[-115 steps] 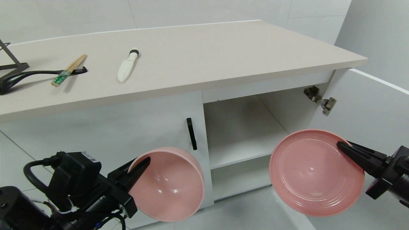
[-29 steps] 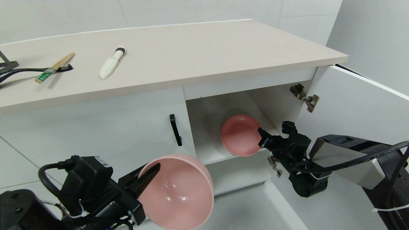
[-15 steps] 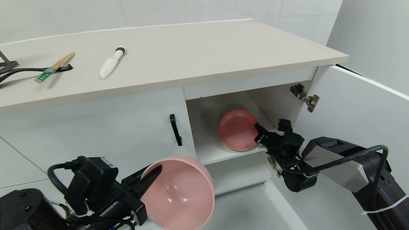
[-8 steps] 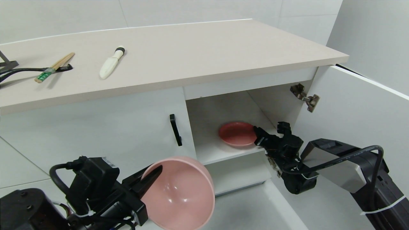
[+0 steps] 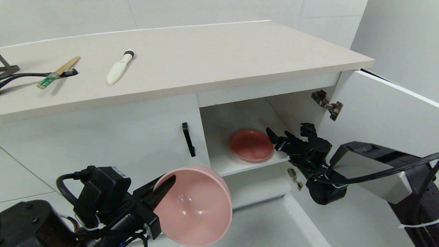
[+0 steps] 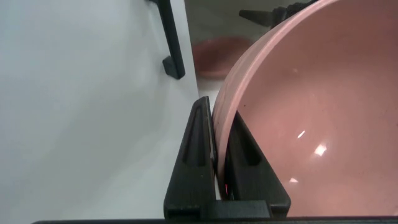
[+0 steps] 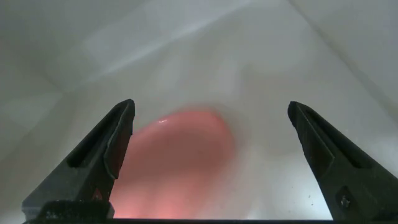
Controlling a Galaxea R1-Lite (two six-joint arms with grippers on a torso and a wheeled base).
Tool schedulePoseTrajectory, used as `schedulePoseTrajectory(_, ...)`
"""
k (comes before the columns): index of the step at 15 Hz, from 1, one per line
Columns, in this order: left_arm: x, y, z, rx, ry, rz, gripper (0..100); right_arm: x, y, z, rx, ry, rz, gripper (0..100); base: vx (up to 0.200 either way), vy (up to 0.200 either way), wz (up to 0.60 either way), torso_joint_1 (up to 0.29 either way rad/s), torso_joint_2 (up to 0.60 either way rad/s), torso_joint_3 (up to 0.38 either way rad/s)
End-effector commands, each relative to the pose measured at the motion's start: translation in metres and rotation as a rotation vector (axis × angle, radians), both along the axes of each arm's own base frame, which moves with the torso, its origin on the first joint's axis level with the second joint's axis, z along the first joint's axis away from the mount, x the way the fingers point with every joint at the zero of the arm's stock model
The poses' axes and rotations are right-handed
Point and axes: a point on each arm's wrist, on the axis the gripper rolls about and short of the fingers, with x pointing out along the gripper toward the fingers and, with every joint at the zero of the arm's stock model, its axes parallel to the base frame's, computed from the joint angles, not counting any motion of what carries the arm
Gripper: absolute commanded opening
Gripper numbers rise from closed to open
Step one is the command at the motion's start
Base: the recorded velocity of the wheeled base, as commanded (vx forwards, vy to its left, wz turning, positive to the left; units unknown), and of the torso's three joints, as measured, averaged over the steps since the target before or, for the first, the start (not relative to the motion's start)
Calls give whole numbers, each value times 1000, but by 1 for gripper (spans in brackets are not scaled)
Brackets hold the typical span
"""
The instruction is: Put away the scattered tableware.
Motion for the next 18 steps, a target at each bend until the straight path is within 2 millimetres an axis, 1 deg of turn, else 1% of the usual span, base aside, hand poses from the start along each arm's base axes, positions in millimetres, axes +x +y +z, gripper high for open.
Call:
schedulePoseTrajectory(1,1,-8,6,-24,-23,-28,0,-60,-9,66,-20,-3,38,100,0,0,0,0,0,0)
schedulePoseTrajectory(2,4,-18,14,-47,-60,-56,0,-87,-17,77,-32,27,41,100,0,0,0,0,0,0)
schedulePoseTrajectory(3,7,-24,19,-60,-86,-68,0,-105,-22,81,-41,53,43,100,0,0,0,0,0,0)
schedulePoseTrajectory(5,15,-35,23,-77,-103,-57,0,-143,-31,86,-96,90,40,100,0,0,0,0,0,0)
schedulePoseTrajectory(7,26,-48,26,-95,-119,-27,0,-172,-38,93,-185,73,33,100,0,0,0,0,0,0)
schedulePoseTrajectory(9,30,-68,32,-133,-136,25,0,-198,-38,105,-179,45,72,100,0,0,0,0,0,0)
schedulePoseTrajectory(10,32,-78,30,-138,-130,81,0,-209,-40,110,-176,37,84,100,0,0,0,0,0,0)
schedulePoseTrajectory(12,34,-89,25,-127,-119,89,0,-226,-43,115,-178,20,104,100,0,0,0,0,0,0)
schedulePoseTrajectory(14,42,-100,21,-106,-128,96,0,-233,-47,117,-187,12,99,100,0,0,0,0,0,0)
schedulePoseTrajectory(16,52,-110,20,-94,-148,141,0,-240,-51,111,-252,20,83,100,0,0,0,0,0,0)
schedulePoseTrajectory(17,56,-123,21,-112,-155,155,0,-242,-53,110,-294,10,74,100,0,0,0,0,0,0)
schedulePoseTrajectory(18,57,-124,21,-116,-156,161,0,-242,-53,110,-297,7,73,100,0,0,0,0,0,0)
